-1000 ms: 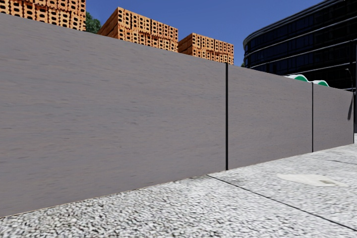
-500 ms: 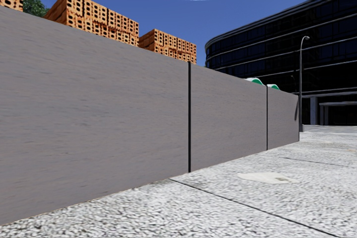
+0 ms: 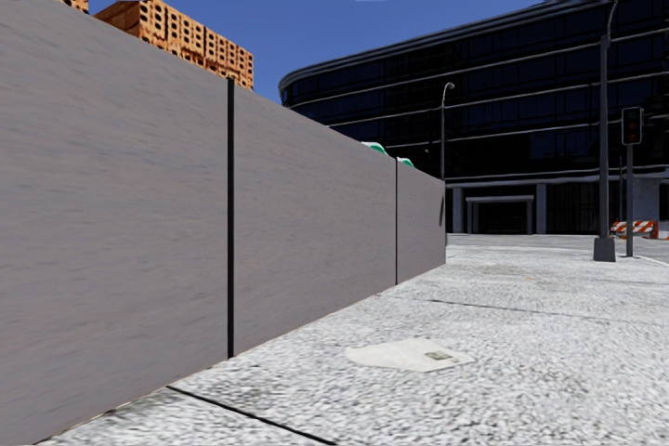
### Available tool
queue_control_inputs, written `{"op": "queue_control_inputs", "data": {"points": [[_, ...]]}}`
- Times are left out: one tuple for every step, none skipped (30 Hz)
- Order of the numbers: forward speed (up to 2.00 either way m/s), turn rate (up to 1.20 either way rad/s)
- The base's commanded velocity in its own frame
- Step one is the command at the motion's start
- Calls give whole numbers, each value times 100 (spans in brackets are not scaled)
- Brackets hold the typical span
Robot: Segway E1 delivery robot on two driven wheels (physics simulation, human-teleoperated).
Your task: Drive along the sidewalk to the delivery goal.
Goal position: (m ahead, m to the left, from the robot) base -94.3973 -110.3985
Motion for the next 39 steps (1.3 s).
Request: {"op": "queue_control_inputs", "data": {"points": [[200,-70],[200,-70],[200,-70],[200,-70],[200,-70],[200,-70],[200,-70],[200,-70],[200,-70],[200,-70],[200,-70],[200,-70],[200,-70],[200,-70],[200,-70],[200,-70],[200,-70],[200,-70],[200,-70],[200,-70],[200,-70],[200,-70],[200,-70],[200,-70],[200,-70],[200,-70],[200,-70],[200,-70],[200,-70],[200,-67],[200,-20],[200,-20],[200,0],[200,0],[200,0],[200,0],[200,0],[200,0],[200,0]]}}
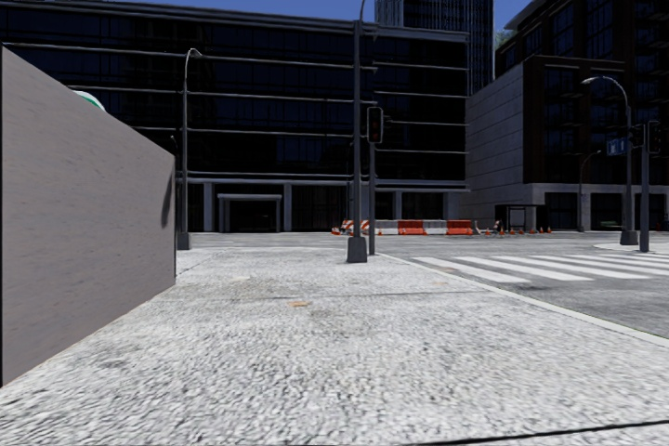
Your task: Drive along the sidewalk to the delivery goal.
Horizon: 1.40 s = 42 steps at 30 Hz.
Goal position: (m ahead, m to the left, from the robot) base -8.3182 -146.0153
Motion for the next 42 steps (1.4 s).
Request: {"op": "queue_control_inputs", "data": {"points": [[200,0],[200,0],[200,0],[200,0],[200,0],[200,0],[200,0],[200,0],[200,0],[200,0],[200,0],[200,0],[200,0],[200,0],[200,0],[200,0],[200,0],[200,0],[200,0],[200,0],[200,0],[200,-5],[200,-22],[200,-22],[200,-27],[200,-28],[200,-28],[200,-28],[200,-29],[200,-32],[200,-33],[200,-33],[200,-34],[200,-35],[200,-41],[200,-41],[200,-45],[200,-46],[200,-47],[200,-47],[200,-48],[200,-48]]}}
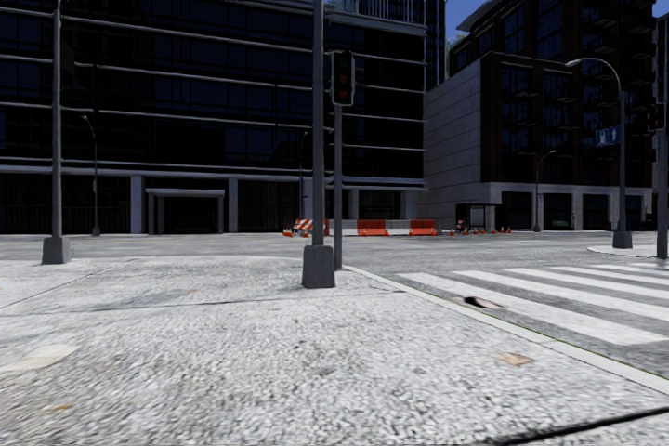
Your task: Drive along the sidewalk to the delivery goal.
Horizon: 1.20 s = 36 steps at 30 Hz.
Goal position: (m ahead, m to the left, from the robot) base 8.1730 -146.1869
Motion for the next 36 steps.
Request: {"op": "queue_control_inputs", "data": {"points": [[200,-48],[200,-50],[200,-53],[200,-59],[200,-59],[200,-64],[200,-65],[200,-66],[200,-66],[200,-66],[200,-66],[200,-66],[200,-66],[200,-66],[200,-66],[200,-66],[200,-66],[200,-65],[200,-65],[200,-64],[200,-64],[200,-64],[200,-64],[200,-64],[200,-64],[200,-64],[200,-64],[200,-64],[200,-64],[200,-64],[200,-64],[200,-64],[200,-64],[200,-64],[200,-64],[200,-64]]}}
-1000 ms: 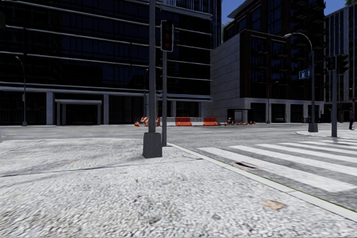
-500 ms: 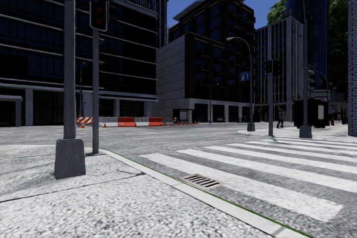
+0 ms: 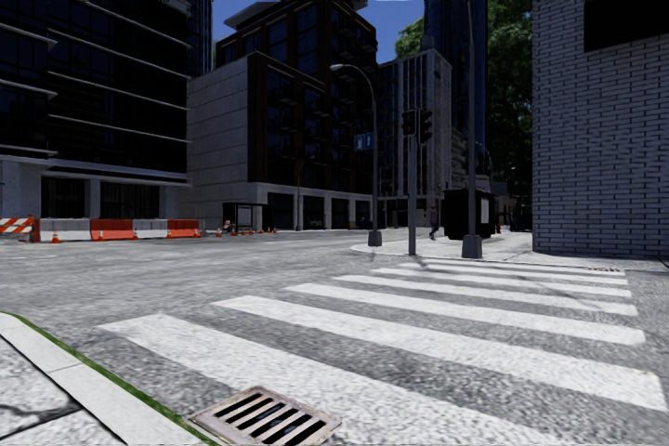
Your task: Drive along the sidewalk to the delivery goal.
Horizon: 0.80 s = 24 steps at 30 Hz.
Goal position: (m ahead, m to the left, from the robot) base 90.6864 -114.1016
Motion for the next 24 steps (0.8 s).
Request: {"op": "queue_control_inputs", "data": {"points": [[200,-64],[194,-64],[185,-64],[185,-64],[173,-64],[166,-64],[163,-64],[163,-64],[159,-63],[153,-63],[142,-63],[142,-63],[136,-63],[134,-63],[132,-63],[132,-63],[131,-63],[131,-63],[130,-63],[130,-63],[127,-63],[126,-63],[126,-63],[125,-63]]}}
